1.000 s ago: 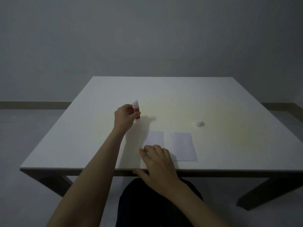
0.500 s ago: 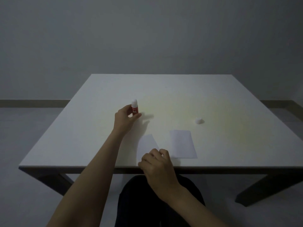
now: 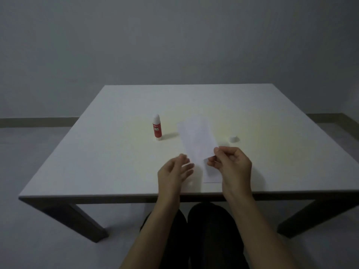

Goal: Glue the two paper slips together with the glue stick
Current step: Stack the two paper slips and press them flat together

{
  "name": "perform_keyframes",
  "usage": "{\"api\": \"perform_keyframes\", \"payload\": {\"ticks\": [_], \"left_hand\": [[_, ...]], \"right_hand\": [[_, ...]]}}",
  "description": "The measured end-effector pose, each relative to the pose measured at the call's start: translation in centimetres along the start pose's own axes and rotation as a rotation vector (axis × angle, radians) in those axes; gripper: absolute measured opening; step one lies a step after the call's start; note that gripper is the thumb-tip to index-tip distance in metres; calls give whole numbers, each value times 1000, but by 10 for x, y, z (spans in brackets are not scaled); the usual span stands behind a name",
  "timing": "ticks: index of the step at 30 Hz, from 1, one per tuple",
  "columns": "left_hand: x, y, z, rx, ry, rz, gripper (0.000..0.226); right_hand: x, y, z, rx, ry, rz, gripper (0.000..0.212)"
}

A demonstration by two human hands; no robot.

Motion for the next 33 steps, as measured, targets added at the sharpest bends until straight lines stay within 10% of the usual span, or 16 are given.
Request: {"api": "perform_keyframes", "payload": {"ticks": [15,25,33], "left_hand": [[39,28,-9,101,-142,-367,19],[45,24,-14,196,-129,-848,19],[44,18,-15,153,-138,-991,18]], "right_hand": [[-36,0,-15,37,-67,133,11],[-43,-4,-12,-247,-119,822,17],[-40,-3,-12,-273,-137,928,20]]}}
Point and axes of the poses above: each hand's wrist, its own z-axis away from the middle knuckle, its own x-axis out of the palm, y = z × x, the point moved 10 cm from there along -z, towards the middle knuckle, and after that the axes turned 4 degrees about -z, right-handed, at the moved point
